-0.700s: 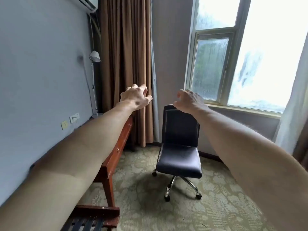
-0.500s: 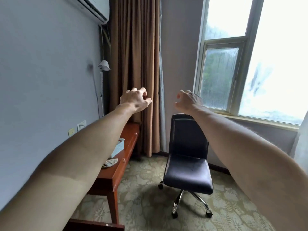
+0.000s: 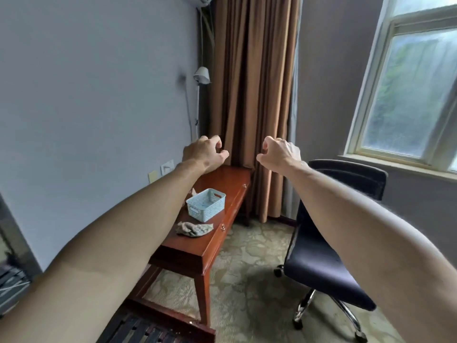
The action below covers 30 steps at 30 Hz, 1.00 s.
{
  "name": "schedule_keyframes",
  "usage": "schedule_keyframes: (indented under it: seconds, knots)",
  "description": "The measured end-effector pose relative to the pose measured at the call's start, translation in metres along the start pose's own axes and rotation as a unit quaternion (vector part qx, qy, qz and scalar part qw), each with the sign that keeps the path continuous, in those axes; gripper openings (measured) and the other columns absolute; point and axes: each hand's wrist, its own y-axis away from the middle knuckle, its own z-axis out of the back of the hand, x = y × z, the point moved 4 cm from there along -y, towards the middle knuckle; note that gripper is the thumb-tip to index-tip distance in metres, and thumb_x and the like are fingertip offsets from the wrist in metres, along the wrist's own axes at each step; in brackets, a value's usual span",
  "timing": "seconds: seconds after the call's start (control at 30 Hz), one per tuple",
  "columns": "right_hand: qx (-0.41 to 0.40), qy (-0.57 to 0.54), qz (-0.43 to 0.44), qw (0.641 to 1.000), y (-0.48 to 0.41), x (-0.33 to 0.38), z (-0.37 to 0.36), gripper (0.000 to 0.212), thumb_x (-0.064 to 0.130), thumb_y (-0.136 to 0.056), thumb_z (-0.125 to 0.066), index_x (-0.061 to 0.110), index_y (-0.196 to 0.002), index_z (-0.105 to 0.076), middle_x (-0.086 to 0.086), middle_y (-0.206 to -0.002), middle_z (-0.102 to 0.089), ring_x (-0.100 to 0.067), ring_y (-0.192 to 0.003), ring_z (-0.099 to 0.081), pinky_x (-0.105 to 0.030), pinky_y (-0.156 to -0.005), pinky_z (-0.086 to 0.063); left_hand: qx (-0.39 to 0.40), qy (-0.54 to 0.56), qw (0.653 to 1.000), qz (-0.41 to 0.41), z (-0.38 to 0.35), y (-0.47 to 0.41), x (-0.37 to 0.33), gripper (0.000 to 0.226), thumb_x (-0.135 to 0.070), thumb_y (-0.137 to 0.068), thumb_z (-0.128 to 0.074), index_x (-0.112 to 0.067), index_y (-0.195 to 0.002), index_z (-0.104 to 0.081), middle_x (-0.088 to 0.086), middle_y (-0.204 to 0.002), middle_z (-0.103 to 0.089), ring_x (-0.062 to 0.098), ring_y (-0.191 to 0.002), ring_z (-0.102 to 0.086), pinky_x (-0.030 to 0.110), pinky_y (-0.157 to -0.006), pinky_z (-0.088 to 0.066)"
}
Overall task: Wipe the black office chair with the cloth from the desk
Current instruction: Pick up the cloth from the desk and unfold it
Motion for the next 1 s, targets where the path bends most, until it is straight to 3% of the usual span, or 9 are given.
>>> schedule_keyframes:
  seconds: [0.27,0.43,0.57,0.67,0.8,0.93,1.0]
  knots:
    - [0.057,-0.037,0.059,0.996,-0.054,-0.048,-0.097,0.032,0.035,-0.078,-0.058,0.021,-0.106,-0.057,-0.006,-0.105,-0.063,-0.031,-0.096,-0.060,-0.034,-0.072,-0.038,-0.004,-0.060,0.995,0.082,-0.083,-0.017,0.009,0.029,-0.050,-0.086,-0.053,-0.029,-0.104,-0.060,0.002,-0.111,-0.064,0.021,-0.086,-0.052,0.030,-0.068,-0.035]
    - [0.109,-0.060,0.092,0.988,-0.070,-0.051,-0.152,0.035,0.038,-0.080,-0.060,0.022,-0.111,-0.057,-0.006,-0.110,-0.063,-0.032,-0.101,-0.060,-0.036,-0.077,-0.041,0.049,-0.082,0.986,0.139,-0.124,-0.016,0.026,0.028,-0.047,-0.087,-0.053,-0.028,-0.107,-0.059,0.003,-0.114,-0.062,0.024,-0.101,-0.056,0.030,-0.071,-0.038]
    - [0.123,-0.079,0.137,0.980,-0.076,-0.043,-0.197,0.034,0.038,-0.084,-0.059,0.020,-0.112,-0.056,-0.007,-0.107,-0.063,-0.031,-0.092,-0.061,-0.034,-0.070,-0.039,0.057,-0.069,0.980,0.175,-0.158,-0.017,0.048,0.028,-0.044,-0.088,-0.054,-0.027,-0.109,-0.060,0.004,-0.119,-0.060,0.025,-0.112,-0.051,0.031,-0.075,-0.034]
    - [0.153,-0.085,0.152,0.973,-0.084,-0.039,-0.233,0.037,0.037,-0.084,-0.060,0.019,-0.116,-0.053,-0.006,-0.108,-0.063,-0.026,-0.083,-0.058,-0.032,-0.066,-0.039,0.073,-0.036,0.977,0.197,-0.190,-0.013,0.071,0.028,-0.044,-0.087,-0.055,-0.026,-0.108,-0.060,0.003,-0.117,-0.057,0.025,-0.111,-0.050,0.033,-0.079,-0.036]
    - [0.194,-0.074,0.166,0.964,-0.098,-0.029,-0.286,0.042,0.034,-0.083,-0.061,0.017,-0.120,-0.051,-0.006,-0.111,-0.063,-0.028,-0.088,-0.059,-0.033,-0.067,-0.038,0.083,0.009,0.968,0.235,-0.231,-0.008,0.115,0.025,-0.041,-0.085,-0.056,-0.027,-0.105,-0.057,0.007,-0.113,-0.056,0.030,-0.113,-0.049,0.046,-0.095,-0.043]
    - [0.223,-0.058,0.179,0.956,-0.118,-0.007,-0.343,0.043,0.033,-0.083,-0.061,0.016,-0.121,-0.050,-0.006,-0.110,-0.063,-0.023,-0.080,-0.051,-0.032,-0.067,-0.038,0.085,-0.008,0.966,0.245,-0.266,-0.014,0.167,0.030,-0.045,-0.084,-0.054,-0.030,-0.110,-0.055,0.007,-0.112,-0.058,0.031,-0.111,-0.050,0.046,-0.093,-0.043]
    - [0.238,-0.056,0.187,0.952,-0.128,0.010,-0.371,0.043,0.031,-0.081,-0.060,0.017,-0.121,-0.051,-0.007,-0.111,-0.064,-0.025,-0.081,-0.056,-0.032,-0.067,-0.041,0.088,-0.022,0.964,0.248,-0.281,-0.022,0.194,0.031,-0.048,-0.085,-0.051,-0.032,-0.112,-0.054,0.006,-0.111,-0.059,0.029,-0.109,-0.052,0.043,-0.091,-0.043]
